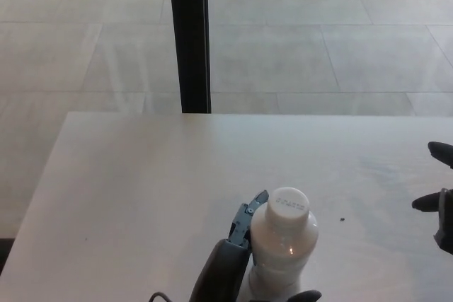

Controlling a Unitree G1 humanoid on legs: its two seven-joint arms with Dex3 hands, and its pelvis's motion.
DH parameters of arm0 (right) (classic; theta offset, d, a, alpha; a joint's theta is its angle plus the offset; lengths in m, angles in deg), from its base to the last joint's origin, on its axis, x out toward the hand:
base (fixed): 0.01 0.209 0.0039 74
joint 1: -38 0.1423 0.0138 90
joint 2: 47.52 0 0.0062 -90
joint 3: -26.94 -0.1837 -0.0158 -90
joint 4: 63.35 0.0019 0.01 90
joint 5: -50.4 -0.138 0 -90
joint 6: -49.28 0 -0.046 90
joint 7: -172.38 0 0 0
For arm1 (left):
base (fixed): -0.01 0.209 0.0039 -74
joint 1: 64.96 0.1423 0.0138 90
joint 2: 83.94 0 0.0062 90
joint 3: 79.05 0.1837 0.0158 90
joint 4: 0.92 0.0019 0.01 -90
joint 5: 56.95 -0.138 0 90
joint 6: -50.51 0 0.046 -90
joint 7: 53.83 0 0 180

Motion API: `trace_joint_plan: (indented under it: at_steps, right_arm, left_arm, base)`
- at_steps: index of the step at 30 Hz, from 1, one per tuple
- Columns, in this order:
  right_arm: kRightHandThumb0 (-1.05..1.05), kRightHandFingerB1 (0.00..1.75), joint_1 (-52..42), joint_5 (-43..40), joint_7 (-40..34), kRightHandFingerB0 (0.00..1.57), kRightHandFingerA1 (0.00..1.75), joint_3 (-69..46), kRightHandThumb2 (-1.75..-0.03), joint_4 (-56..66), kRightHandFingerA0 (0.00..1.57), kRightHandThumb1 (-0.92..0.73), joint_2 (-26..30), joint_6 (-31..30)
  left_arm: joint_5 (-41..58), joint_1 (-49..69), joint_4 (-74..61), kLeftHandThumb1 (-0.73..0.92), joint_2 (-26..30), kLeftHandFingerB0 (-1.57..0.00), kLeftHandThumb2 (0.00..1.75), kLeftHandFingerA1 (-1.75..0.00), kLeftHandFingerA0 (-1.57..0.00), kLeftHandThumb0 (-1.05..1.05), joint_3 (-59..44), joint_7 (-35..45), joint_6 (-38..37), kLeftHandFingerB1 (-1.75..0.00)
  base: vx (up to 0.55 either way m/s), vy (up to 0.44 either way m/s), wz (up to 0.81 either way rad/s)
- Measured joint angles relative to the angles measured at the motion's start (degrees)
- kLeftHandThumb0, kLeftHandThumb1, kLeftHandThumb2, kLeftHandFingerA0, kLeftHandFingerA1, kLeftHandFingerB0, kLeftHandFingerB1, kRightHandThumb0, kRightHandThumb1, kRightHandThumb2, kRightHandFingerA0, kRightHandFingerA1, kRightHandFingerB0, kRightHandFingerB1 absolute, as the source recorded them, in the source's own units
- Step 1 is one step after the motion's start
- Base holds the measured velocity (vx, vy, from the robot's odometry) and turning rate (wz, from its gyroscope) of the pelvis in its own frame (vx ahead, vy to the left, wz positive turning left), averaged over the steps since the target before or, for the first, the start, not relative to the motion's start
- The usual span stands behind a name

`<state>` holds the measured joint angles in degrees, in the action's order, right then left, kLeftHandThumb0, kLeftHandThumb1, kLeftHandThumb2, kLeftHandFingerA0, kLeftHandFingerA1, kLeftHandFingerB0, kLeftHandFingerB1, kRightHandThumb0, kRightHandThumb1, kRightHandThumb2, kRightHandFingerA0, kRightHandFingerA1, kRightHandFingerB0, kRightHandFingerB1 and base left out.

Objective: The robot uses its left hand to to lift the bottle kept on the middle of the desk and tilts it towards its right hand. It then uses its right hand to rotate its cap to open it and places the bottle and cap back on the desk

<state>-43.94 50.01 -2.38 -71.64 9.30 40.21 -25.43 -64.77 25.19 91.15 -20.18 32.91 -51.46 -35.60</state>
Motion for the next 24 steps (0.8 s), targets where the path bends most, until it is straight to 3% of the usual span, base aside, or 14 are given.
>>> trace_joint_plan:
  at_steps: [3, 5, 6, 7, 8, 9, 11, 13, 14, 18, 19, 21, 22, 24]
  right_arm:
    - [-1.05, 0.64, 0.1, 0.0, 0.0, 0.00, 1.07, 0.0, -1.23, 0.0, 0.52, -0.70, 0.0, 0.0]
    - [-1.05, 0.66, 0.1, 0.0, 0.0, 0.03, 1.07, -0.1, -1.23, 0.0, 0.52, -0.71, 0.0, -0.1]
    - [-1.05, 0.77, 0.2, 0.0, 0.0, 0.08, 1.25, -0.1, -0.76, 0.0, 0.29, -0.92, 0.0, -0.1]
    - [-1.05, 0.80, 0.2, 0.0, 0.0, 0.06, 1.36, -0.1, -0.78, 0.0, 0.23, -0.92, 0.0, -0.1]
    - [-1.05, 0.80, 0.2, 0.0, 0.0, 0.06, 1.36, -0.1, -0.78, 0.0, 0.23, -0.92, 0.0, -0.1]
    - [-1.05, 0.77, 0.3, 0.1, 0.0, 0.07, 1.27, -0.1, -0.76, 0.0, 0.29, -0.92, 0.0, -0.1]
    - [-1.05, 0.80, 0.3, 0.1, 0.0, 0.08, 1.35, -0.2, -0.77, 0.0, 0.25, -0.92, 0.0, -0.1]
    - [-1.05, 0.80, 0.3, 0.1, 0.0, 0.08, 1.36, -0.3, -0.77, 0.0, 0.24, -0.92, 0.0, -0.1]
    - [-1.05, 0.68, 0.3, 0.1, -0.1, 0.08, 1.09, -0.3, -1.24, 0.0, 0.56, -0.74, 0.0, -0.1]
    - [-1.05, 0.69, 0.3, 0.1, -0.1, 0.10, 1.10, -0.5, -1.23, 0.0, 0.58, -0.74, 0.0, -0.1]
    - [-1.05, 0.79, 0.3, 0.1, -0.1, 0.08, 1.35, -0.5, -0.75, 0.0, 0.26, -0.92, 0.0, -0.1]
    - [-1.05, 0.78, 0.3, 0.1, -0.1, 0.10, 1.33, -0.5, -0.68, 0.0, 0.35, -0.92, 0.0, -0.2]
    - [-1.05, 0.73, 0.3, 0.1, -0.1, 0.17, 1.15, -0.5, -1.18, 0.0, 0.64, -0.70, 0.0, -0.2]
    - [-1.05, 0.75, 0.3, 0.1, -0.1, 0.23, 1.16, -0.5, -1.15, 0.2, 0.64, -0.67, 0.0, -0.4]
  left_arm:
    - [0.2, 0.0, 2.2, 0.85, 0.0, -0.54, 0.66, -1.71, -0.88, -0.14, 0.4, -0.2, -2.3, -0.50]
    - [0.2, -0.1, 3.6, 0.87, 0.0, -0.58, 0.67, -1.75, -0.86, -0.14, 1.0, -0.8, -3.7, -0.52]
    - [0.2, -0.2, 4.2, 0.89, 0.0, -0.61, 0.71, -1.75, -0.83, -0.07, 1.4, -1.2, -4.5, -0.55]
    - [0.2, -0.3, 4.8, 0.88, 0.1, -0.64, 0.75, -1.75, -0.80, -0.07, 1.7, -1.5, -5.3, -0.59]
    - [0.2, -0.4, 5.2, 0.78, 0.1, -0.67, 0.91, -1.65, -1.10, -0.05, 1.9, -1.7, -5.8, -0.68]
    - [0.2, -0.5, 5.9, 0.76, 0.1, -0.77, 1.02, -1.75, -0.86, 0.00, 2.3, -2.2, -6.9, -0.80]
    - [0.2, -0.6, 6.9, 0.80, 0.1, -0.72, 1.00, -1.75, -0.91, -0.05, 2.8, -2.7, -8.2, -1.67]
    - [0.4, -0.7, 7.8, 0.79, 0.2, -0.75, 1.05, -1.75, -0.90, -0.05, 3.3, -3.2, -9.4, -1.75]
    - [0.4, -0.8, 8.1, 0.75, 0.2, -0.80, 1.13, -1.75, -0.92, -0.03, 3.6, -3.5, -9.9, -1.75]
    - [0.5, -1.1, 9.5, 0.69, 0.3, -0.81, 1.24, -1.75, -0.98, -0.09, 4.6, -4.4, -11.5, -1.75]
    - [0.6, -1.2, 9.7, 0.64, 0.3, -0.82, 1.33, -1.75, -1.00, -0.07, 4.7, -4.6, -11.8, -1.75]
    - [0.8, -1.3, 10.2, 0.64, 0.4, -0.77, 1.37, -1.75, -0.98, -0.07, 5.2, -5.2, -12.6, -1.75]
    - [0.8, -1.4, 10.4, 0.62, 0.4, -0.75, 1.40, -1.75, -0.97, -0.06, 5.3, -5.3, -12.8, -1.75]
    - [1.0, -1.5, 10.7, 0.62, 0.4, -0.82, 1.40, -1.75, -0.96, -0.01, 5.8, -5.8, -13.2, -1.58]
  base:
    - [0.00, 0.000, 0.00]
    - [0.00, 0.000, 0.00]
    - [0.00, 0.000, 0.00]
    - [0.00, 0.000, 0.00]
    - [0.00, 0.000, 0.00]
    - [0.00, 0.000, 0.00]
    - [0.00, 0.000, 0.00]
    - [0.00, 0.000, 0.00]
    - [0.00, 0.000, 0.00]
    - [0.00, 0.000, 0.00]
    - [0.00, 0.000, 0.00]
    - [0.00, 0.000, 0.00]
    - [0.00, 0.000, 0.00]
    - [0.00, 0.000, 0.00]
